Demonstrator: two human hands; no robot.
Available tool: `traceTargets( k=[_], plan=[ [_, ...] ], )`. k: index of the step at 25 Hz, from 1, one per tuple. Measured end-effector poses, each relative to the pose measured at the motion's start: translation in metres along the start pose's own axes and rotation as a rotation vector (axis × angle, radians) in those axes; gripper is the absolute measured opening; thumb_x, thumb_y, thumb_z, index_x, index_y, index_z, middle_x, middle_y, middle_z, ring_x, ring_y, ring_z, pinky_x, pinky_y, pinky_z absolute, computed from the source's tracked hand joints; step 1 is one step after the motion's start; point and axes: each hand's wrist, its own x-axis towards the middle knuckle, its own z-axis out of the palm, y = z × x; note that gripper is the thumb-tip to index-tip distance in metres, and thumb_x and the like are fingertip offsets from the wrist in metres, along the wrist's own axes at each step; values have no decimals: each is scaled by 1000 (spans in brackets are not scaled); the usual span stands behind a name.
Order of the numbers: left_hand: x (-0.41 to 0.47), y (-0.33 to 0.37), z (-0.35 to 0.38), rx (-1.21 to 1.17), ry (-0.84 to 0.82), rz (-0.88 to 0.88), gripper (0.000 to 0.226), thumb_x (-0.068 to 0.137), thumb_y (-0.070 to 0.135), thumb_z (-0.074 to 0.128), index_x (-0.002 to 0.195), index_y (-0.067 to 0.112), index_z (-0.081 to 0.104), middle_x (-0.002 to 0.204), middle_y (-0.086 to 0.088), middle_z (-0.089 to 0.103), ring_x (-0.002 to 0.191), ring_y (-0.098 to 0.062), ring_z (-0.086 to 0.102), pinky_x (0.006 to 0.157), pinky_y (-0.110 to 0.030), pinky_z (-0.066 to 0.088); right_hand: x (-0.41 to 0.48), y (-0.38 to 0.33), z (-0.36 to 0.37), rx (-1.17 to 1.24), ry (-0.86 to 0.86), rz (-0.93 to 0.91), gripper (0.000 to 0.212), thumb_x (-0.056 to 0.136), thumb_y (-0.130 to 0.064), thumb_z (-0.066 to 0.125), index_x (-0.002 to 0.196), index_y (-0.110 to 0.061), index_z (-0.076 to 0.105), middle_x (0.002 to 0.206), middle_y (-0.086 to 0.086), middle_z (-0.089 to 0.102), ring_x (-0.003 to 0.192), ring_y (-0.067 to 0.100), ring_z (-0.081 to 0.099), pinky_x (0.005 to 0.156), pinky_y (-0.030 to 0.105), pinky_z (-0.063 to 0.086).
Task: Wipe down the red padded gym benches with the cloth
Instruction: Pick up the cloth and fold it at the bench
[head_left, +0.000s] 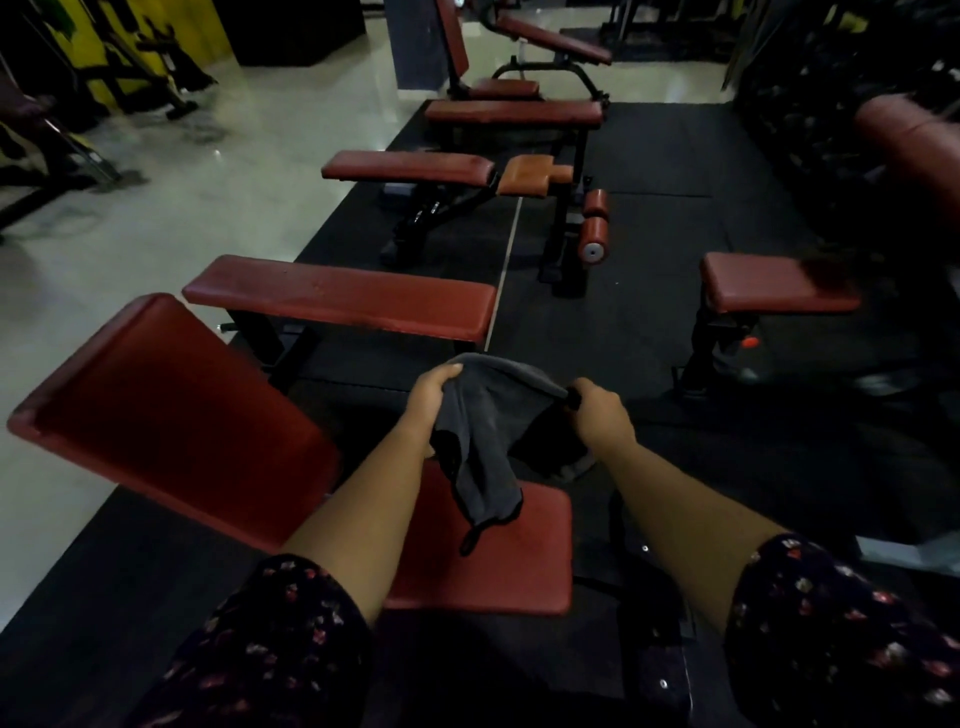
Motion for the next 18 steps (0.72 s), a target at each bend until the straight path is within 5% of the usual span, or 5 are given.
traceTargets(
  k=[5,7,11,15,18],
  plan=[
    [17,-14,-18,487,93,-10,30,104,24,46,121,5,60,112,-12,65,102,-29,62,82,-36,49,16,4,-8,188,-71,58,26,98,-20,56,114,0,62,112,20,64,103,34,60,77,32,47],
    [19,-22,-23,737,151,86,26,103,17,44,124,5,53,112,-17,61,100,-29,60,79,-38,48,22,1,-13,176,-117,41,27,95,-19,62,116,-1,64,118,19,64,108,33,58,82,31,45],
    [12,-27,-40,893,94,354,26,100,3,38,102,27,48,84,-6,54,71,-18,52,63,-25,41,28,4,-24,104,-193,-5,26,90,-19,70,109,-3,68,116,17,66,110,31,59,84,29,44],
    [25,-40,-60,962,-108,522,54,77,-1,35,59,38,69,88,-1,64,88,-20,61,96,-34,46,32,6,-36,35,-200,-75,25,89,-27,70,105,-8,71,110,12,67,107,28,60,87,29,47],
    [23,-44,-57,998,-8,460,42,95,-7,40,105,11,76,115,-8,58,109,-17,55,100,-21,38,36,5,-46,-133,-318,-156,33,85,-43,72,99,-14,71,103,8,67,101,26,60,90,37,50]
  ],
)
